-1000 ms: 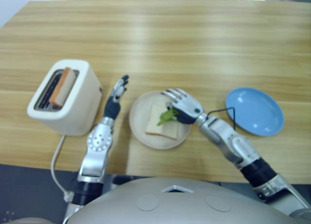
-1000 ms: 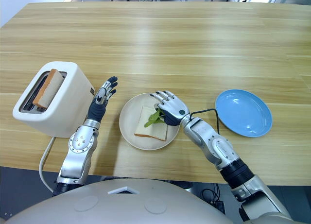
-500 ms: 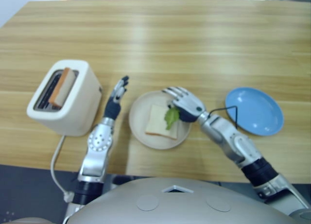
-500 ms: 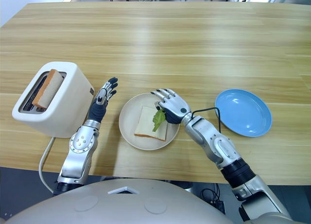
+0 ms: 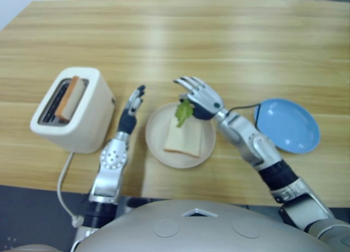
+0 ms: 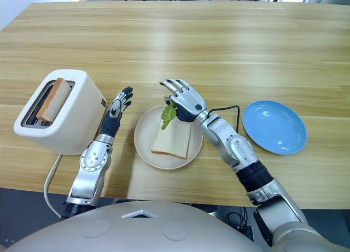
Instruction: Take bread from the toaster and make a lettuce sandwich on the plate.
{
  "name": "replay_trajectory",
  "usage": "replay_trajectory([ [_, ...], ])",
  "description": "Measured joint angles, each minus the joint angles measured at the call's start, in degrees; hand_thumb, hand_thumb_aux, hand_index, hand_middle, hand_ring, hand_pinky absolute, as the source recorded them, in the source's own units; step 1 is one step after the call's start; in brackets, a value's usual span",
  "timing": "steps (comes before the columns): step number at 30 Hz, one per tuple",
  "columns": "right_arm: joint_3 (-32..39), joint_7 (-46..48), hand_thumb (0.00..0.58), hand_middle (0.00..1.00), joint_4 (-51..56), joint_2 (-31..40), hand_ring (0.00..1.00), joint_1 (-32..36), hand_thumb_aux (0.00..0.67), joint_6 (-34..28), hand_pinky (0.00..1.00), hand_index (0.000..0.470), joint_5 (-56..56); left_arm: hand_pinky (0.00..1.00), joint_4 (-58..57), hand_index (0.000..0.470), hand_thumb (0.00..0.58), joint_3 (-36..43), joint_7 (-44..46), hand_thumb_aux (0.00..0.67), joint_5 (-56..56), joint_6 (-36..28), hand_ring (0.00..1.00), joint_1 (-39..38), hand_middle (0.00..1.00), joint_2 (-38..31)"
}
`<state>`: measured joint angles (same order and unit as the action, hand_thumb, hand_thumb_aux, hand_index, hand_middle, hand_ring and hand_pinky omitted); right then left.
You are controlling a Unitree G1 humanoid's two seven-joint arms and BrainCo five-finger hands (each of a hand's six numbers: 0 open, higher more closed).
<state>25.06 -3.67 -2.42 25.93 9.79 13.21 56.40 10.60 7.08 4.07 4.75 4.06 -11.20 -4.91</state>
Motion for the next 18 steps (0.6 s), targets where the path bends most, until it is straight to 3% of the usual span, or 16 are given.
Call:
replay_trajectory([
  [5,4.1,-0.5,0.580,0.00,1.9,-0.7,0.00,-9.2,0.670,0.9,0.00,0.460,0.0,0.00,-0.1,0.000,0.000,0.1,-0.2,0.000,0.1,0.1,0.00,-0.2,0.00,0.0],
  [12,5.8,-1.4,0.580,0.00,3.0,-0.6,0.00,-11.5,0.670,1.5,0.00,0.460,0.1,0.00,-0.1,0.000,0.000,0.1,-0.3,0.000,0.2,0.2,0.00,-0.2,0.00,0.0],
  [13,6.0,-1.6,0.573,0.00,3.3,-0.6,0.00,-11.5,0.596,1.5,0.00,0.409,0.1,0.00,-0.2,0.000,0.000,0.1,-0.3,0.000,0.3,0.2,0.00,-0.2,0.00,0.0],
  [14,6.1,-1.7,0.322,0.00,3.3,-0.5,0.00,-11.5,0.223,1.4,0.00,0.153,0.3,0.00,-0.4,0.000,0.000,0.1,-0.3,0.000,0.4,0.2,0.00,-0.2,0.00,0.0],
  [15,6.2,-1.7,0.322,0.00,3.3,-0.4,0.00,-11.5,0.223,1.3,0.00,0.153,0.3,0.00,-0.5,0.000,0.000,0.1,-0.3,0.000,0.5,0.2,0.00,-0.2,0.00,0.0],
  [16,6.1,-1.6,0.000,0.00,3.0,0.3,0.00,-11.7,0.000,1.0,0.00,0.000,0.4,0.00,-0.6,0.000,0.000,0.1,-0.3,0.000,0.5,0.2,0.00,-0.2,0.00,0.0],
  [18,5.9,-1.3,0.000,0.00,2.2,1.1,0.00,-12.0,0.000,0.7,0.00,0.000,0.4,0.00,-0.7,0.000,0.000,0.1,-0.3,0.000,0.7,0.2,0.00,-0.1,0.00,0.0],
])
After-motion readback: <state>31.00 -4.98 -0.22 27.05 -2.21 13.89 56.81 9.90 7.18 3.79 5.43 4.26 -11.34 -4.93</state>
